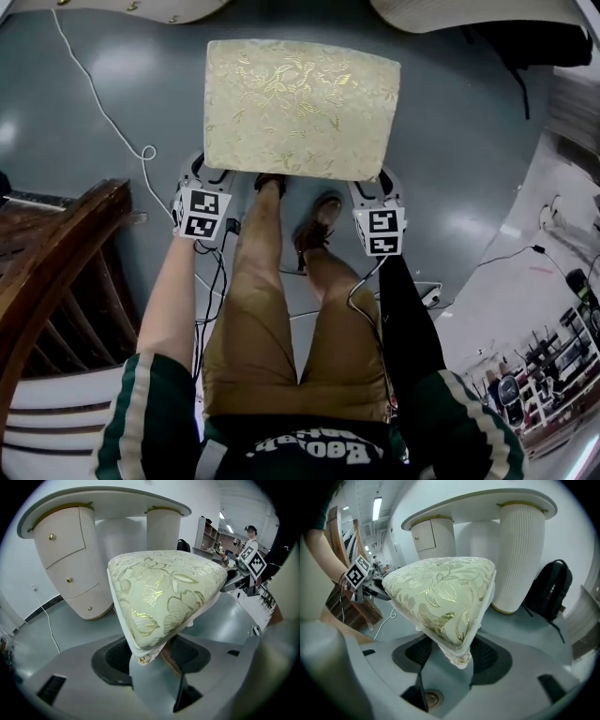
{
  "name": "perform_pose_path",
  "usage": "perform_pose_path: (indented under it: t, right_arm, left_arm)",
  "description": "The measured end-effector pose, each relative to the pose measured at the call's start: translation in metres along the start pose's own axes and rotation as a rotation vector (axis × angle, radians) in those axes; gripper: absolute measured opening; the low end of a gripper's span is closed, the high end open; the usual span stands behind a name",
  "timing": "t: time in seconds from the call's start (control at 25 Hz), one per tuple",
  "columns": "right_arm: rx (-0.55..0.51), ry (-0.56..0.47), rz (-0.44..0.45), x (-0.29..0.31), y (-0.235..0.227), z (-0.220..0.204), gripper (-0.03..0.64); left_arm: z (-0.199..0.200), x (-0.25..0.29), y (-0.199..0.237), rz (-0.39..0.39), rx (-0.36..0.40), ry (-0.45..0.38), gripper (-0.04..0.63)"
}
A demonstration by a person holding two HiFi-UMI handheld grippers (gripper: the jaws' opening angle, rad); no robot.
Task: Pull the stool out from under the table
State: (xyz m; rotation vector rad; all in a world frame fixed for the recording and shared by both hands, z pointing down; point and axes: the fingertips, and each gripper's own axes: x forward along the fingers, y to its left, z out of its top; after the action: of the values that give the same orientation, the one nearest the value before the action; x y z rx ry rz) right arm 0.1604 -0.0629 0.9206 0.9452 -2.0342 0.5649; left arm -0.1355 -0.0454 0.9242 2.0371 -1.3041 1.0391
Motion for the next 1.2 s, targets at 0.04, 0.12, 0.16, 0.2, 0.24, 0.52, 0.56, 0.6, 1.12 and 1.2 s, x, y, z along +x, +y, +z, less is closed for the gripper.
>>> perform_pose_path:
  t: [0.04,0.12,0.16,0.2,0.24,0.52,0.56,0.6,1.12,1.2]
  right_arm:
    - [0.003,0.01,0.005,-0.001,0.001,0.0,0.264]
    - [0.005,0.026,0.008,-0.002,0.002,0.0,0.265]
    - [0.003,0.035,0.009,-0.002,0.001,0.0,0.267]
    - [-0.001,0.047,0.011,-0.001,0.001,0.001,0.27]
    - [-0.004,0.061,0.011,0.001,0.001,0.0,0.274]
    - [0.028,0.105,-0.044,-0.039,-0.006,0.003,0.318]
    - [0.03,0.096,-0.043,-0.052,-0.004,0.01,0.316]
    - [0.03,0.085,-0.042,-0.066,-0.003,0.018,0.315]
    - [-0.057,-0.331,-0.099,-0.285,-0.005,0.234,0.293]
    - [-0.073,-0.396,-0.114,-0.317,-0.002,0.263,0.293]
  left_arm:
    - [0.0,-0.001,0.0,-0.006,0.0,0.009,0.275]
    - [0.0,-0.002,-0.001,-0.015,0.001,0.015,0.275]
    - [0.001,-0.002,-0.001,-0.016,0.002,0.014,0.275]
    - [0.002,-0.001,0.0,-0.014,0.002,0.01,0.275]
    - [0.003,-0.001,0.001,-0.008,-0.004,0.006,0.275]
    - [-0.005,-0.045,-0.005,0.039,-0.103,0.044,0.276]
    - [-0.002,-0.059,-0.006,0.041,-0.1,0.042,0.276]
    - [0.003,-0.073,-0.007,0.044,-0.094,0.038,0.276]
    - [0.199,-0.286,-0.015,0.168,-0.067,-0.285,0.276]
    - [0.231,-0.321,-0.016,0.186,-0.059,-0.351,0.276]
